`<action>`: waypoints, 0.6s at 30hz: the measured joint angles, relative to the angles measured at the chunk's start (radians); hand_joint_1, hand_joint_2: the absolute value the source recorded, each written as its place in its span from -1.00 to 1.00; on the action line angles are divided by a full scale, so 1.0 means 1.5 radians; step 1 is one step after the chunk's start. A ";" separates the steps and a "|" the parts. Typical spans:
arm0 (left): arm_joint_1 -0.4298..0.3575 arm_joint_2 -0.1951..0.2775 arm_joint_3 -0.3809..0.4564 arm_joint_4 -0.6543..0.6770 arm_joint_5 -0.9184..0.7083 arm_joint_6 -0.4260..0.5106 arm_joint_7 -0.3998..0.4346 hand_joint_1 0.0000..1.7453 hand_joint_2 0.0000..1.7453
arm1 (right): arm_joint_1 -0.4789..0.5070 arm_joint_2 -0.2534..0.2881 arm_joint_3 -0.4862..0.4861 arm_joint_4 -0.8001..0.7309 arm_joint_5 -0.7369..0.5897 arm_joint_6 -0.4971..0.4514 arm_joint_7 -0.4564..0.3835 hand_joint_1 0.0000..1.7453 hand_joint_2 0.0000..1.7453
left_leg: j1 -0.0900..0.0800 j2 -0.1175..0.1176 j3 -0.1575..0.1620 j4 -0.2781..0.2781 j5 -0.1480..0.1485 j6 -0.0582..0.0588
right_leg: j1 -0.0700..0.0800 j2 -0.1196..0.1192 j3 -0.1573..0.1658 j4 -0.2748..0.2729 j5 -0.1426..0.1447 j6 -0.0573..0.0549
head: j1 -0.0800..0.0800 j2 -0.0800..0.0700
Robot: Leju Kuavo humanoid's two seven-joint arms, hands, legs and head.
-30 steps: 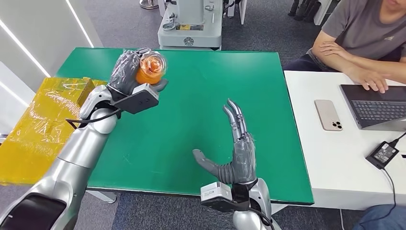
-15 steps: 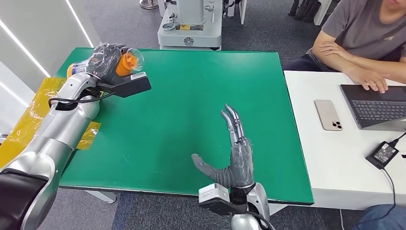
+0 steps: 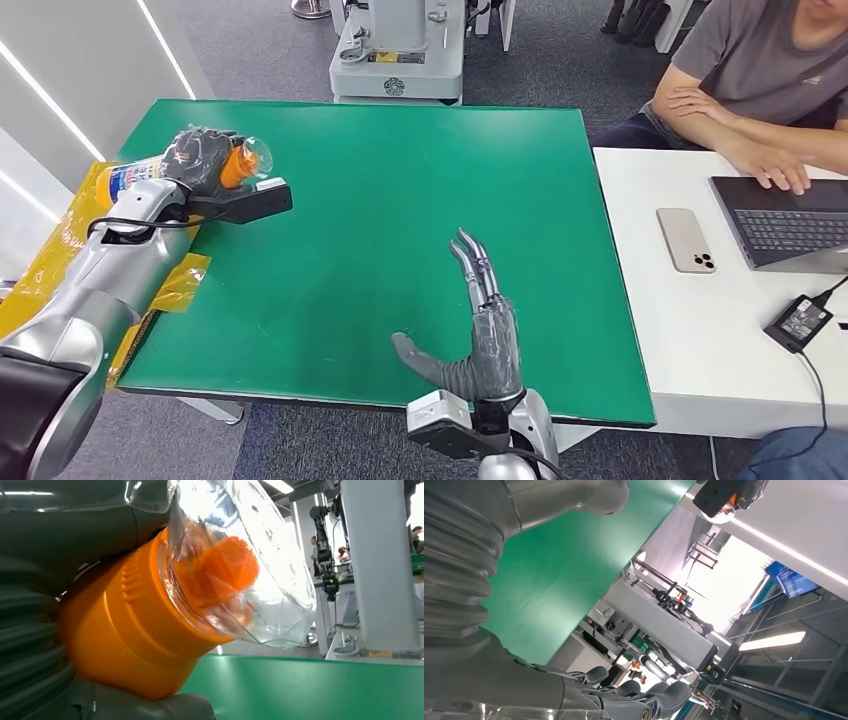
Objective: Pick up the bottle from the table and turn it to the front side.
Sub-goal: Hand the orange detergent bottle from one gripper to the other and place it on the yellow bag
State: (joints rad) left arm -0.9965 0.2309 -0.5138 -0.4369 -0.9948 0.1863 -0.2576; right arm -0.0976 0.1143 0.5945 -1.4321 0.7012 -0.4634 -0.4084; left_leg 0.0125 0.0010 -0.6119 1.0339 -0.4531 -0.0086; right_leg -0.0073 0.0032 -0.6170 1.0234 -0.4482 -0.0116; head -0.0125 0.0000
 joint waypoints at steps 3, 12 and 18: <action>0.005 0.007 -0.001 0.010 0.009 -0.008 -0.026 1.00 1.00 | 0.000 0.001 0.000 0.000 -0.001 0.002 -0.004 -1.00 1.00 | 0.000 0.000 0.000 0.000 0.000 0.000 | 0.000 0.000 0.000 0.000 0.000 0.000 | 0.000 0.000; 0.070 0.026 -0.001 0.046 0.007 -0.012 -0.069 1.00 1.00 | -0.003 0.005 -0.001 0.002 -0.002 0.000 -0.016 -1.00 1.00 | 0.000 0.000 0.000 0.000 0.000 0.000 | 0.000 0.000 0.000 0.000 0.000 0.000 | 0.000 0.000; 0.097 0.041 -0.001 0.065 -0.023 0.008 -0.034 1.00 1.00 | -0.012 0.005 0.000 0.004 -0.002 -0.009 -0.016 -1.00 1.00 | 0.000 0.000 0.000 0.000 0.000 0.000 | 0.000 0.000 0.000 0.000 0.000 -0.001 | 0.000 0.000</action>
State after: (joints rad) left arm -0.8515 0.2918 -0.5158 -0.3393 -1.0297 0.1985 -0.3086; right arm -0.1162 0.1225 0.5945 -1.4267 0.6982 -0.4767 -0.4326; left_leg 0.0126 0.0011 -0.6121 1.0336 -0.4531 -0.0088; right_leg -0.0073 0.0031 -0.6171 1.0234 -0.4487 -0.0124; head -0.0125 0.0000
